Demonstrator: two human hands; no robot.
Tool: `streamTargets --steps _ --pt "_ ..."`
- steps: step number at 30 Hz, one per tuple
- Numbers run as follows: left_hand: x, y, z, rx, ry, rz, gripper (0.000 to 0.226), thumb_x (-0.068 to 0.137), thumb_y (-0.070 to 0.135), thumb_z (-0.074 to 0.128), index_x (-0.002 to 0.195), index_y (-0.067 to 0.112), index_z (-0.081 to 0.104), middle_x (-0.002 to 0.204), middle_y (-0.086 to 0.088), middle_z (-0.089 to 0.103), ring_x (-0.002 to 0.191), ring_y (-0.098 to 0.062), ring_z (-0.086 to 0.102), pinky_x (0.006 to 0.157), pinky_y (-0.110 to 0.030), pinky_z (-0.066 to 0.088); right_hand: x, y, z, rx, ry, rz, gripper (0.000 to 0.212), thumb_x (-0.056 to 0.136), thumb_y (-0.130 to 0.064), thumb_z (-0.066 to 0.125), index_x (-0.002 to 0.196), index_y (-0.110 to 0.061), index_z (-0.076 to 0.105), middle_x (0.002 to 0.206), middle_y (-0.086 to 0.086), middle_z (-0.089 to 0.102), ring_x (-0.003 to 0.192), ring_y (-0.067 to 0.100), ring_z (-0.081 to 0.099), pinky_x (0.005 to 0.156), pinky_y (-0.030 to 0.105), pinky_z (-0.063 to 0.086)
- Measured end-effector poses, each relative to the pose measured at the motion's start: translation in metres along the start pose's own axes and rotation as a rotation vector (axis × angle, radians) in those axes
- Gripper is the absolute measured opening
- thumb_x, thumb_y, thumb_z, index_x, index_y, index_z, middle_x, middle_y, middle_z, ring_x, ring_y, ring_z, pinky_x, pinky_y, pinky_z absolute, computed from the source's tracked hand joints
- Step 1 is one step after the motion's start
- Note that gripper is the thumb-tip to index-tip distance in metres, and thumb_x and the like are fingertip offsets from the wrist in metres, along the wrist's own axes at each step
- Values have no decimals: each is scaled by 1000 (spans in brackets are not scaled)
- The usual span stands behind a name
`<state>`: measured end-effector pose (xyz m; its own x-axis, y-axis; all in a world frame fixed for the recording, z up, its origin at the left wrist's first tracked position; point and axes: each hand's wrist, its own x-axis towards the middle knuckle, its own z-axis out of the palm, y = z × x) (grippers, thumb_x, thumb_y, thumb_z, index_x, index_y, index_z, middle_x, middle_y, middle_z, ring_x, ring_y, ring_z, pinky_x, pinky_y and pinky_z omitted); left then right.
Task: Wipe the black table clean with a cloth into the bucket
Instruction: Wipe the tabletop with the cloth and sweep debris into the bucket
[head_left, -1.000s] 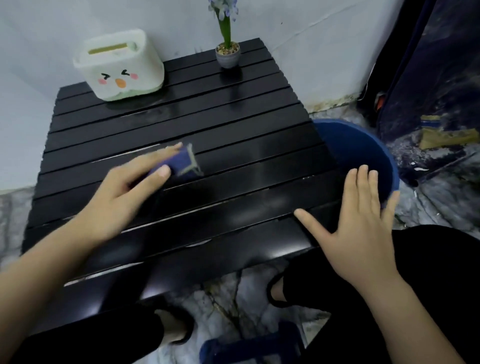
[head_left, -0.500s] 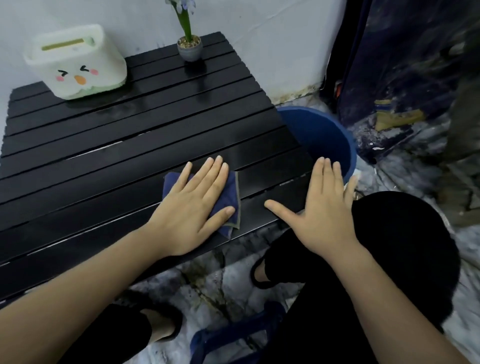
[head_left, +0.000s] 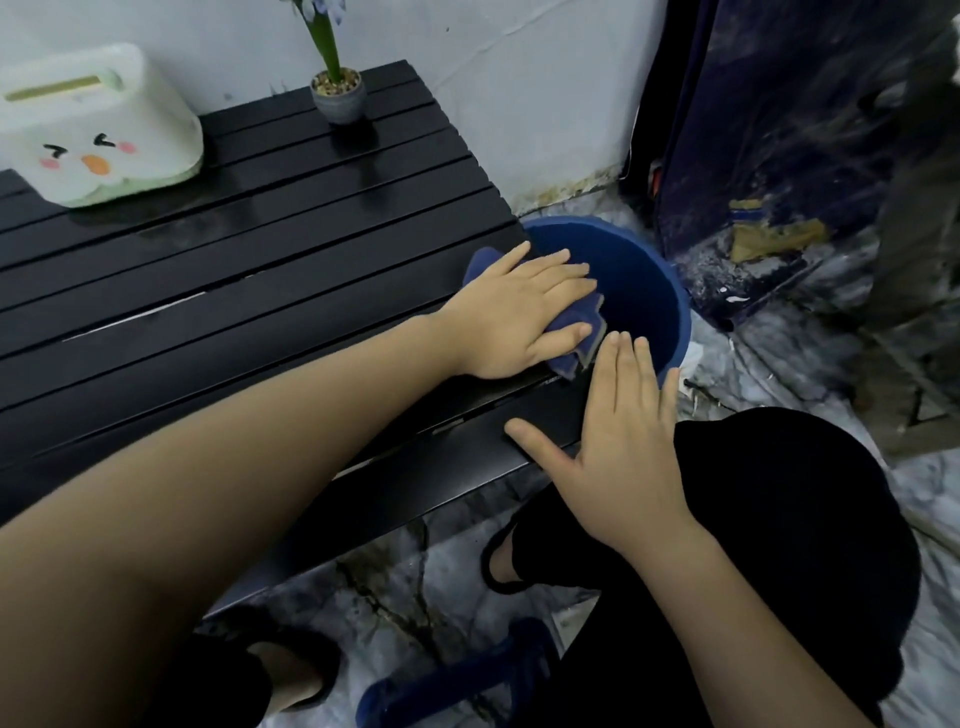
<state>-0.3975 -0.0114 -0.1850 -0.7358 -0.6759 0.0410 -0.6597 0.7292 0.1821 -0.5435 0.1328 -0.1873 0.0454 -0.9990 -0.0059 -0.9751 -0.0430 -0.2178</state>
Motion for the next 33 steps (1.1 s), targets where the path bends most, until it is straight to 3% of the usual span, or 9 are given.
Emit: streamTargets --steps 2,7,11,14,17,21,25,28,33 --pt "16 -2 -4 4 47 24 47 103 52 34 121 19 61 121 -1 66 121 -25 55 112 -38 31 0 -1 0 6 -1 2 121 81 -91 7 158 3 13 166 20 17 156 33 8 125 58 6" --pt "37 1 -15 -323 281 -238 44 101 51 44 77 17 58 68 4 58 66 -17 56 67 -36 42 0 -3 -2 27 -13 39 118 82 -89 2 159 1 6 167 18 13 157 31 2 125 56 2" --pt "23 -9 -58 -975 616 -528 54 103 43 46 66 6 61 61 -9 68 54 -14 58 57 -34 49 5 -15 -9 44 -32 43 107 88 -83 5 160 -3 3 168 18 7 157 31 -4 123 60 -3" --pt "-31 -26 -95 -982 718 -517 63 104 40 43 74 -11 65 56 -4 68 41 -2 48 45 -15 35 9 -43 -15 32 -24 -117 95 94 -76 16 159 -6 16 168 18 12 157 33 -2 123 62 -2" --pt "-122 -40 -114 -779 702 -507 51 105 37 43 68 12 66 49 17 57 46 7 46 50 -8 33 7 -86 -15 88 -45 -341 79 99 -65 26 154 -9 35 165 17 23 156 32 7 124 61 1" --pt "-267 -47 -107 -457 620 -808 53 99 62 41 63 22 47 57 10 40 58 -4 35 58 -30 30 -6 -149 -3 151 -105 -613 58 104 -49 37 146 -11 49 160 13 37 154 30 22 125 56 11" --pt "-389 -25 -58 -157 473 -1131 50 97 67 37 103 27 65 87 3 72 94 -19 69 76 -32 48 -25 -187 12 155 -185 -712 48 106 -39 37 145 -13 49 160 8 38 153 28 25 125 54 13" --pt "-418 7 -23 -149 294 -1073 58 100 55 38 145 22 51 153 -4 49 149 -22 33 122 -37 23 -32 -198 19 155 -209 -718 44 107 -34 36 143 -14 51 158 7 42 151 28 28 124 54 16" --pt "-396 56 -15 -162 311 -886 54 101 43 45 146 14 50 155 -2 43 150 -22 29 126 -33 8 -34 -203 21 168 -213 -689 40 107 -26 38 140 -12 54 155 8 45 150 28 31 124 53 17"
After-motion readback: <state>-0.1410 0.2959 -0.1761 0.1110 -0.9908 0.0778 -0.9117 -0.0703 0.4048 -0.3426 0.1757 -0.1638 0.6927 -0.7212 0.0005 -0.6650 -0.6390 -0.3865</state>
